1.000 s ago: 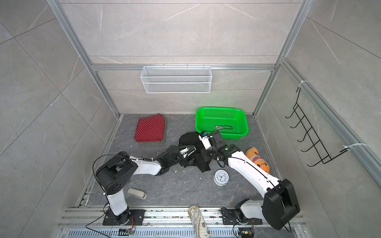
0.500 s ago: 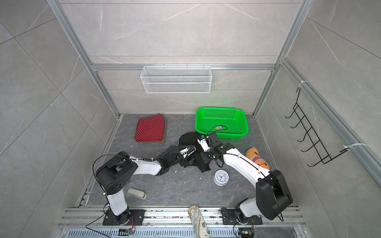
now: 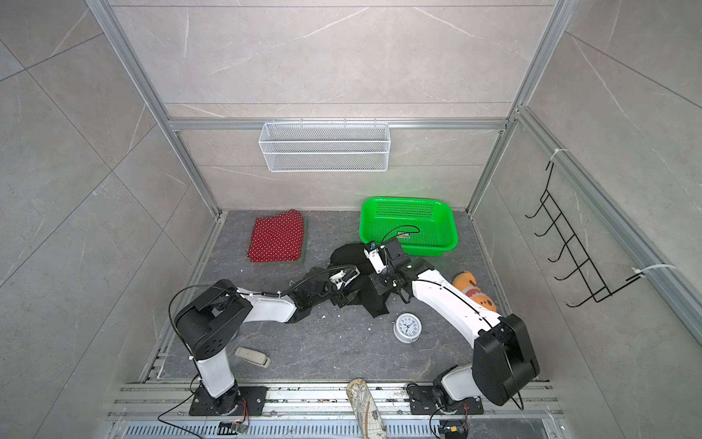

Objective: Fold and stack skirts
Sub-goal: Flatten out the skirt at the center of the table.

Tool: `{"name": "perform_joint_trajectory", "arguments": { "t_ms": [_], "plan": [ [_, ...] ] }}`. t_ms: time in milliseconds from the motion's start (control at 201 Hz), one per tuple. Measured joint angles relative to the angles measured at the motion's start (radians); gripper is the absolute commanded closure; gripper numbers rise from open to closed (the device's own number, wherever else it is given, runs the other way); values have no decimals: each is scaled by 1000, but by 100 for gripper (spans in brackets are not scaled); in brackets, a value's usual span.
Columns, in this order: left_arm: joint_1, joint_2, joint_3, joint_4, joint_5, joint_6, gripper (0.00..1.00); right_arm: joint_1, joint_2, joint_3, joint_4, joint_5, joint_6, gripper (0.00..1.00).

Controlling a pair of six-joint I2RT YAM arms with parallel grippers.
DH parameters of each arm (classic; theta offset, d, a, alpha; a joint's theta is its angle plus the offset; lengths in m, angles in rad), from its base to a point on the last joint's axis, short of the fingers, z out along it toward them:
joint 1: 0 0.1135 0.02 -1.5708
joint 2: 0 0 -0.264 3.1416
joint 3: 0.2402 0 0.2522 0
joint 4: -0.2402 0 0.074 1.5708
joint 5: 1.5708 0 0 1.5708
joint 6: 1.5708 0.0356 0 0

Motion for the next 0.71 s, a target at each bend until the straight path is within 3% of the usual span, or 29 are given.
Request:
{"name": "perform_joint_trajectory", "arguments": {
  "t_ms": [259, 708],
  "plan": [
    [52, -176, -70, 31, 18, -42, 8, 1, -104, 164, 0, 132, -93, 100],
    [70, -333, -129, 19, 47, -103, 11, 1, -36, 578, -32, 191, -237, 100]
  ]
}}
